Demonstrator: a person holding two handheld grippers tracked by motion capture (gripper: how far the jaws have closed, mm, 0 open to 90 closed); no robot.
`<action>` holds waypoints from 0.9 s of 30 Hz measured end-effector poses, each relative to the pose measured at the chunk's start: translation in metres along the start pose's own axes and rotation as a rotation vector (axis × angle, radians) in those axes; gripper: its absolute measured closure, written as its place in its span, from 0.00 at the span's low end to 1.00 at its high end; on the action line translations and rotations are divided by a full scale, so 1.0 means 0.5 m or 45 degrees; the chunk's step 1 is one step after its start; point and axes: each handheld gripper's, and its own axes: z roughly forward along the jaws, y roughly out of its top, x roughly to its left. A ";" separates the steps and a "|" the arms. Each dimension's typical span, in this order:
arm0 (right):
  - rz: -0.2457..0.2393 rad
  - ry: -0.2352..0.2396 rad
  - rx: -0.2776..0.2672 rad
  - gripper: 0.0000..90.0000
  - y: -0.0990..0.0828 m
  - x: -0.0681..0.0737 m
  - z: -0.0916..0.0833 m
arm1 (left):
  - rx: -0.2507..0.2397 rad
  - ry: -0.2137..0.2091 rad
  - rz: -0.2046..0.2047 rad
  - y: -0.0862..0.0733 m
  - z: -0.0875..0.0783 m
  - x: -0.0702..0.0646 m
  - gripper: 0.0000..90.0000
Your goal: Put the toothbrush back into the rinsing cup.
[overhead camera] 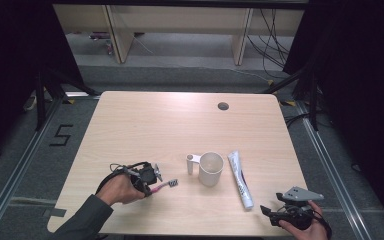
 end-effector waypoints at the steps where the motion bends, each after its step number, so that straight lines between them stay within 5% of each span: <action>1: -0.007 -0.007 0.010 0.27 0.000 0.001 -0.002 | 0.015 -0.001 -0.002 0.002 0.000 0.000 0.91; 4: 0.036 0.016 0.017 0.27 0.002 0.011 -0.001 | 0.049 0.004 0.004 0.010 0.001 0.000 0.92; 7: -0.018 0.016 -0.002 0.27 0.003 0.006 0.002 | 0.071 0.000 -0.005 0.014 0.001 -0.001 0.92; 13: 0.025 0.006 0.020 0.27 0.002 0.010 -0.001 | 0.081 0.007 -0.005 0.017 0.001 0.001 0.92; 16: -0.027 -0.008 0.007 0.27 0.001 0.005 0.001 | 0.089 0.002 0.001 0.016 0.001 0.000 0.92; 18: 0.031 0.010 0.021 0.27 0.002 0.010 0.000 | 0.090 0.017 0.008 0.014 -0.001 0.002 0.92; 21: -0.017 -0.015 0.015 0.27 0.001 0.005 -0.001 | 0.034 0.018 -0.003 0.008 -0.007 0.004 0.92; 22: 0.036 0.011 0.029 0.27 0.000 0.009 0.000 | 0.020 0.023 -0.010 0.006 -0.013 0.005 0.92; 27: 0.017 -0.003 0.012 0.27 0.000 0.007 0.000 | -0.071 0.021 -0.095 -0.007 -0.036 0.015 0.92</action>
